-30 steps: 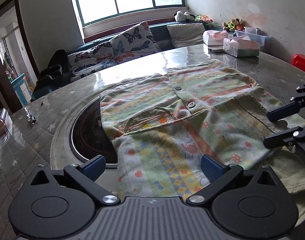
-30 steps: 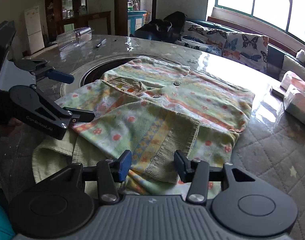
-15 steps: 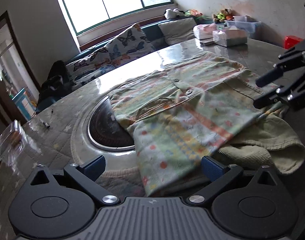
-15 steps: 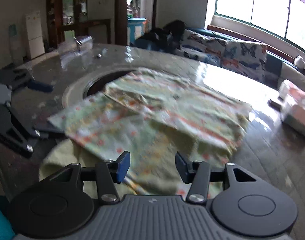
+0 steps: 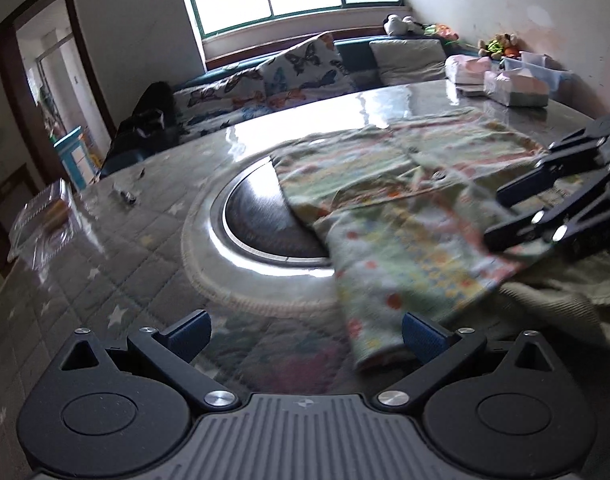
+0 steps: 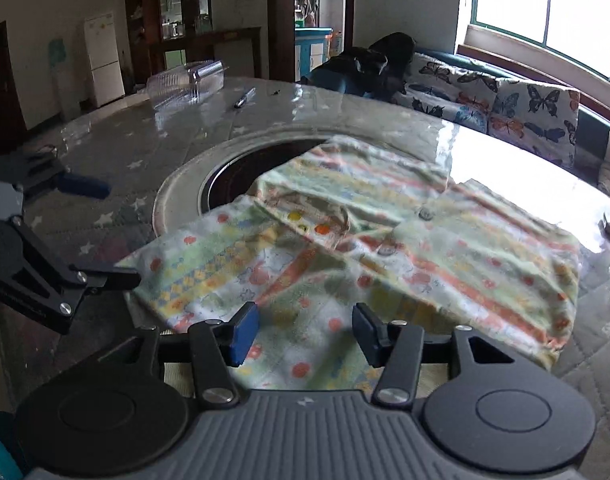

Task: Fold clothes

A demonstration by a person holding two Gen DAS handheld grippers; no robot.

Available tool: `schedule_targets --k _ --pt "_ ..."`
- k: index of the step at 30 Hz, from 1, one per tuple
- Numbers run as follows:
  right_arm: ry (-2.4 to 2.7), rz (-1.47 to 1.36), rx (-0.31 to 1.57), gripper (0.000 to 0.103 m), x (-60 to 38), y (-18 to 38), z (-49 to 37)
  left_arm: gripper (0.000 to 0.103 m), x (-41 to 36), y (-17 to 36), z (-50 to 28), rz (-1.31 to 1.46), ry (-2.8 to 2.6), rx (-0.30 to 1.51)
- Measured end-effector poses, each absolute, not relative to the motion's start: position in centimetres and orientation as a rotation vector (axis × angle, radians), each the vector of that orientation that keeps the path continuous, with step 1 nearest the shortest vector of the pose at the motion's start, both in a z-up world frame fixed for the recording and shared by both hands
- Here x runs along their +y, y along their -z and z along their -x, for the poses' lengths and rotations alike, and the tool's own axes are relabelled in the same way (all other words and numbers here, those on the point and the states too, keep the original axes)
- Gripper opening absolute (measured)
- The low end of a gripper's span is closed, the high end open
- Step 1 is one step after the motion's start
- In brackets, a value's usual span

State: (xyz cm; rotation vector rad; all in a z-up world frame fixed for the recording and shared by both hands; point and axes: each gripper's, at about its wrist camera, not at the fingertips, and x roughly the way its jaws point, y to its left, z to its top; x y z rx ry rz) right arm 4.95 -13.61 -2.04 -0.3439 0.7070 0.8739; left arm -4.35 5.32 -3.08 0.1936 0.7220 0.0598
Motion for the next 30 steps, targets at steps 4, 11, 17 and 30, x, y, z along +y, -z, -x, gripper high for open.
schedule_targets --k 4,11,17,30 --pt "-0.878 0.341 0.69 0.056 -13.1 1.6 -5.4 0.103 6.2 2.9 4.5 -0.149 -0.072 0.727" --pt "-0.866 0.325 0.729 0.064 -12.4 2.6 -6.4 0.103 6.5 2.0 3.0 -0.097 -0.1 0.69" --pt "-0.817 0.337 0.709 0.067 -14.4 1.9 -6.1 0.103 6.4 3.6 1.2 -0.123 -0.107 0.731" --pt "-0.779 0.363 0.712 0.07 -18.9 1.0 -4.4 0.103 2.4 2.6 6.2 -0.393 0.114 0.66"
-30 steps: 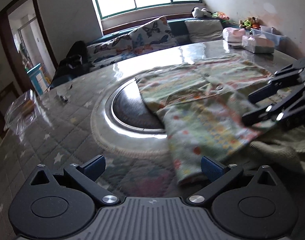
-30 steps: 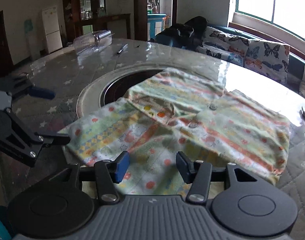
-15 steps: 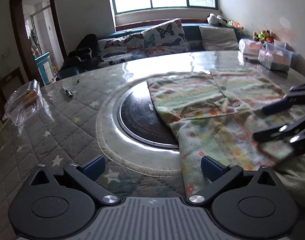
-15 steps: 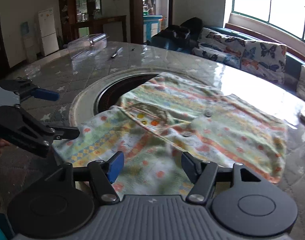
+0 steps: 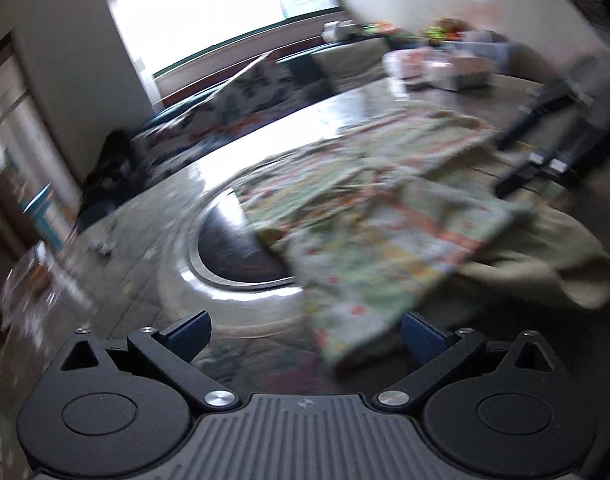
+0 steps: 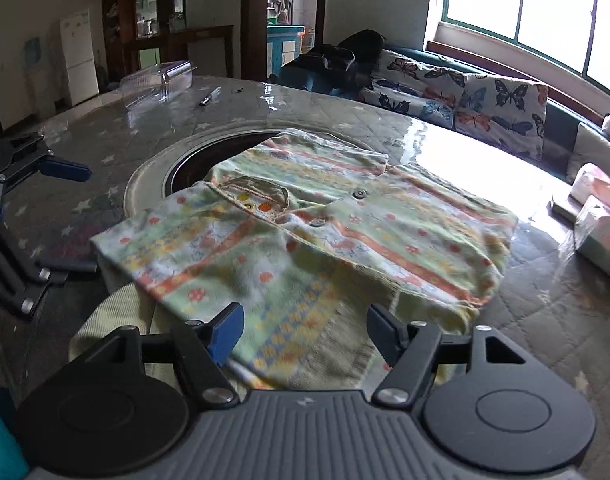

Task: Fold clothes

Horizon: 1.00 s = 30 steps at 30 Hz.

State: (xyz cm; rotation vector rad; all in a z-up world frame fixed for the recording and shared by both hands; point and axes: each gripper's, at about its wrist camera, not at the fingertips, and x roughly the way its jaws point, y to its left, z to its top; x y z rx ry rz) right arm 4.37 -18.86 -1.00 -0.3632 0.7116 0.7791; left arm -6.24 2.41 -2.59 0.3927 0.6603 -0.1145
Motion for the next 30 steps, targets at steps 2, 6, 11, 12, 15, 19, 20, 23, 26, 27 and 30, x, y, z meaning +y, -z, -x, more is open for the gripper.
schedule_targets --k 2,6,11,12,15,19,20,23,26,27,30 --pt "-0.775 0.371 0.707 0.071 -19.3 0.8 -3.9 0.103 1.0 3.0 7.0 -0.453 0.182 0.637" --pt "-0.755 0.374 0.706 0.072 -20.3 0.6 -3.3 0.098 -2.1 3.7 8.1 -0.575 0.288 0.566" --pt "-0.728 0.375 0.702 0.072 -21.4 0.4 -2.5 0.084 -4.9 4.4 8.1 -0.637 0.431 0.501" --pt "-0.723 0.375 0.698 0.072 -21.7 0.2 -2.3 0.078 -5.2 4.6 7.9 -0.641 0.448 0.495" --pt "-0.707 0.378 0.69 0.072 -22.5 -0.1 -1.9 0.053 -5.3 4.3 7.3 -0.601 0.506 0.496" --pt "-0.696 0.384 0.69 0.072 -23.3 -0.3 -1.4 0.021 -4.7 3.3 5.9 -0.491 0.549 0.523" --pt "-0.697 0.387 0.69 0.072 -23.5 -0.3 -1.2 0.019 -4.3 2.9 5.4 -0.458 0.544 0.526" --pt "-0.708 0.397 0.692 0.072 -23.9 -0.5 -0.7 0.014 -3.3 1.6 4.0 -0.356 0.526 0.534" --pt "-0.743 0.41 0.688 0.073 -23.8 -0.6 -0.1 0.014 -2.2 0.2 2.5 -0.255 0.507 0.541" --pt "-0.755 0.412 0.685 0.073 -23.7 -0.6 0.0 0.014 -2.0 -0.1 1.9 -0.232 0.503 0.543" --pt "-0.794 0.425 0.67 0.073 -22.5 -0.2 0.2 0.014 -1.7 -0.5 0.4 -0.197 0.496 0.55"
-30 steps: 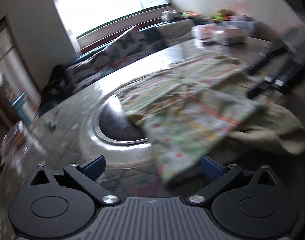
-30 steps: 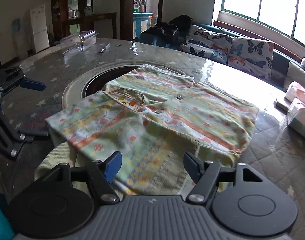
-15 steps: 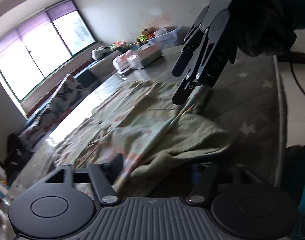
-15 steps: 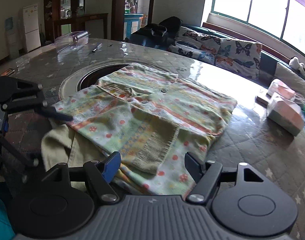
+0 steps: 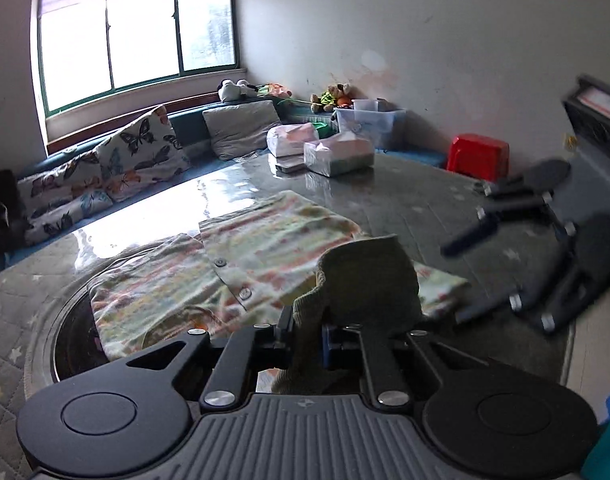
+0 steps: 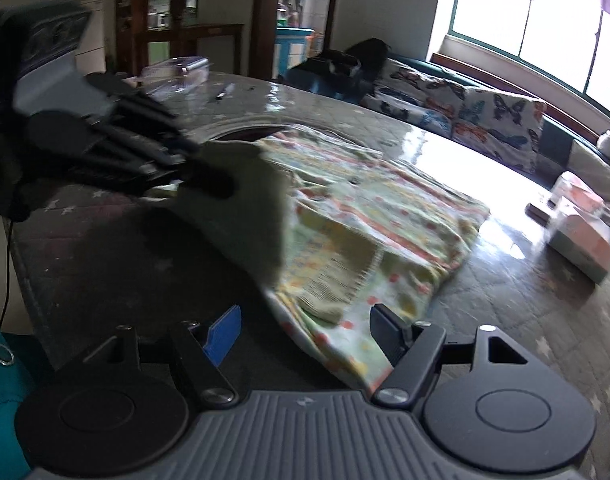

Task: Fold clothes

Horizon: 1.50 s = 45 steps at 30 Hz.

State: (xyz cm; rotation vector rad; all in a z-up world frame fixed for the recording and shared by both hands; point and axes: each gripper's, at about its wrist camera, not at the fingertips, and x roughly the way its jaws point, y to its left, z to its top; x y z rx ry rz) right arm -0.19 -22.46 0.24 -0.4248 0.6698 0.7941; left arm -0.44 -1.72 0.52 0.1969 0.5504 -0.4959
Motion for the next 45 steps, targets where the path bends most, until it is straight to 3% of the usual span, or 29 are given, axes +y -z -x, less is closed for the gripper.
schedule_targets --k 3,6,11,14,19,25,32,35,37,39,42,45 --pt "-0.819 0.427 0.655 0.069 -20.9 0.3 -0.2 0.014 -1.5 -0.4 0.0 -0.188 0.49 0.564" --pt "-0.844 0.409 0.657 0.059 -19.3 0.9 -1.2 0.014 -1.3 -0.2 -0.5 -0.179 0.484 0.579" --pt "-0.867 0.338 0.709 0.034 -17.8 1.9 -3.4 0.017 -1.0 0.0 -1.3 -0.165 0.473 0.602" --pt "-0.873 0.277 0.734 0.026 -18.0 1.7 -4.4 0.019 -0.7 0.1 -1.6 -0.156 0.455 0.615" --pt "-0.849 0.248 0.725 0.02 -18.3 1.3 -4.8 0.05 0.0 -0.2 -1.6 -0.148 0.405 0.611" --pt "-0.822 0.213 0.714 0.016 -18.7 0.9 -5.4 0.077 1.3 -0.1 1.2 -0.2 0.385 0.59" --pt "-0.799 0.184 0.7 0.013 -19.2 0.5 -5.4 0.08 0.8 2.5 3.4 -0.362 0.362 0.598" --pt "-0.795 0.178 0.694 0.011 -19.3 0.5 -5.0 0.062 0.5 3.4 3.3 -0.411 0.351 0.585" --pt "-0.792 0.174 0.69 0.011 -19.4 0.4 -4.8 0.037 0.8 3.6 3.2 -0.411 0.355 0.586" --pt "-0.794 0.173 0.684 0.01 -19.5 0.3 -4.6 0.018 1.2 3.8 3.0 -0.399 0.362 0.596" --pt "-0.798 0.182 0.672 0.009 -19.7 -0.2 -3.8 0.009 1.5 3.0 3.5 -0.364 0.38 0.588" --pt "-0.822 0.182 0.664 0.009 -20.5 -1.3 -2.6 0.007 1.6 1.7 4.8 -0.333 0.402 0.577"
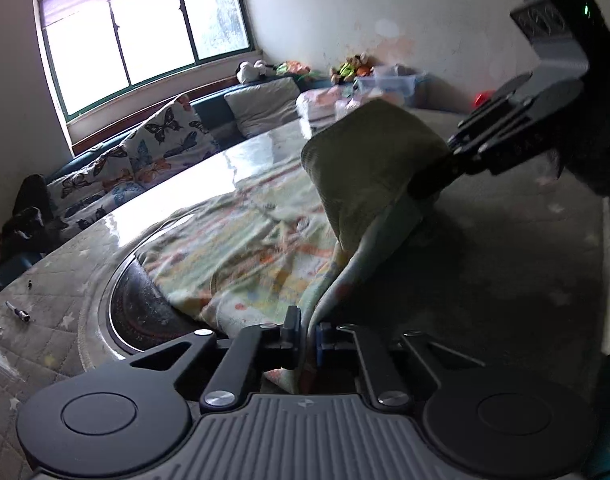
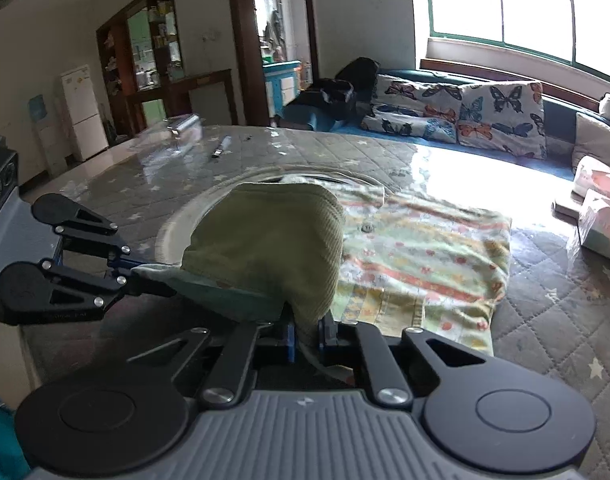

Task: Fold clothes

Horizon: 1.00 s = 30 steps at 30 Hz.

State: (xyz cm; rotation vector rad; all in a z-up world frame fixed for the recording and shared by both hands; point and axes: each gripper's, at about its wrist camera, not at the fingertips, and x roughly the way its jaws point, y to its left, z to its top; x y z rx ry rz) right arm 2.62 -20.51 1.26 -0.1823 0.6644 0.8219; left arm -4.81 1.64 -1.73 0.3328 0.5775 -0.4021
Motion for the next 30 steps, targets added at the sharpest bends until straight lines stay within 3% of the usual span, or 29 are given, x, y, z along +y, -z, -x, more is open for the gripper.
schedule_targets --k 12,21,30 --pt "-0.94 0.276 0.648 0.008 -22.5 -6.6 4.8 0.007 1.7 -2.8 12.1 -0.254 0.481 0.602" --pt "-0.892 0.326 0.602 0.008 -20.1 -9.1 -1.4 0.007 2.6 -5.2 4.9 -0.206 0.437 0.548" --pt "-0.812 0.339 0.695 0.009 -16.6 -5.9 -11.2 0.01 4.1 -2.2 -6.5 -0.148 0.377 0.69"
